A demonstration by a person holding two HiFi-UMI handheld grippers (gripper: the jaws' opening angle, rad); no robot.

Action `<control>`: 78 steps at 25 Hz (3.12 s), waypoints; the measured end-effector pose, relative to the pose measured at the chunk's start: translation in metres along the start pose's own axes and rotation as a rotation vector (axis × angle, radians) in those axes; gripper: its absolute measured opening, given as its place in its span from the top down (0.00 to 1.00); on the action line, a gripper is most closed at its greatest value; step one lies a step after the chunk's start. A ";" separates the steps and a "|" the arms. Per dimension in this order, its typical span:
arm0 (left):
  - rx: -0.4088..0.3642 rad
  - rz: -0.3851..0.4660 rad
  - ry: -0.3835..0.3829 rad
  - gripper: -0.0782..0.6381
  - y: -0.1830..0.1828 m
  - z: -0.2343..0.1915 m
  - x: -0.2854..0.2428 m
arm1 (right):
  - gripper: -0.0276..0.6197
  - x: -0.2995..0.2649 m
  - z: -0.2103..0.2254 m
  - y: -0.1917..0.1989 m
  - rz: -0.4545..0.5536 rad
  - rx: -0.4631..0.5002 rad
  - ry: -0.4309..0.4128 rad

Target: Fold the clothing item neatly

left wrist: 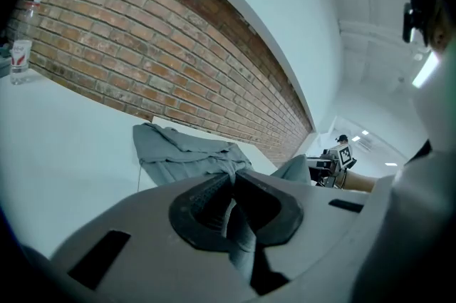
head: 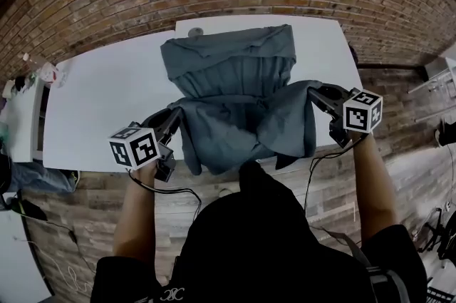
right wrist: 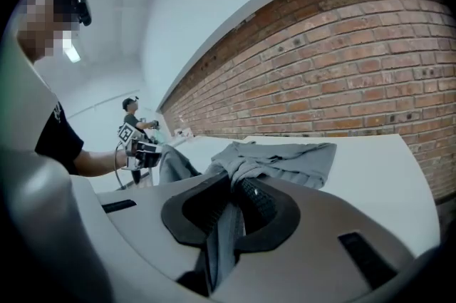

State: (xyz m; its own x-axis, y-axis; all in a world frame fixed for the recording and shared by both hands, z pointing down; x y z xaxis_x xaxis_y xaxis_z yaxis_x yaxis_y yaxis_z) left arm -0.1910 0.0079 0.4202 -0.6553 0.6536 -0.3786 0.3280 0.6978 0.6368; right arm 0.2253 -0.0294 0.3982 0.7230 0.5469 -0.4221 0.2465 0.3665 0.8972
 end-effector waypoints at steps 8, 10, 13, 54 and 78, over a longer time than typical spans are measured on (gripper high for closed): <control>0.012 0.054 -0.137 0.87 -0.064 -0.030 -0.056 | 0.90 -0.060 0.093 -0.018 -0.059 -0.046 0.076; 0.018 0.062 -0.182 0.87 -0.076 -0.042 -0.073 | 0.90 -0.078 0.115 -0.016 -0.082 -0.068 0.087; 0.000 0.050 -0.255 0.87 -0.091 -0.061 -0.098 | 0.90 -0.105 0.143 -0.013 -0.122 -0.103 0.096; 0.113 -0.236 -0.329 0.59 0.082 -0.129 -0.020 | 0.65 -0.052 0.100 0.136 -0.274 -0.356 0.287; 0.235 -0.228 0.000 0.84 0.076 -0.026 -0.029 | 0.65 -0.041 0.094 0.153 -0.293 -0.334 0.345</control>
State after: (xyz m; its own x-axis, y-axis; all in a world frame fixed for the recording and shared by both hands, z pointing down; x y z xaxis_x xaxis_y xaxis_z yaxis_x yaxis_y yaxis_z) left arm -0.1648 0.0345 0.4972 -0.7296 0.4732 -0.4937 0.3212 0.8745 0.3634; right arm 0.2937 -0.0665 0.5650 0.3880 0.5806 -0.7158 0.1467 0.7278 0.6699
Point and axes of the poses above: the fingertips, and each gripper's own axes: x backward along the fingers, z to its right, y out of its underside, the point moved 6 cm from there along x, backward along the fingers, and after that the axes turned 12 degrees about x, right-handed, at the moved point
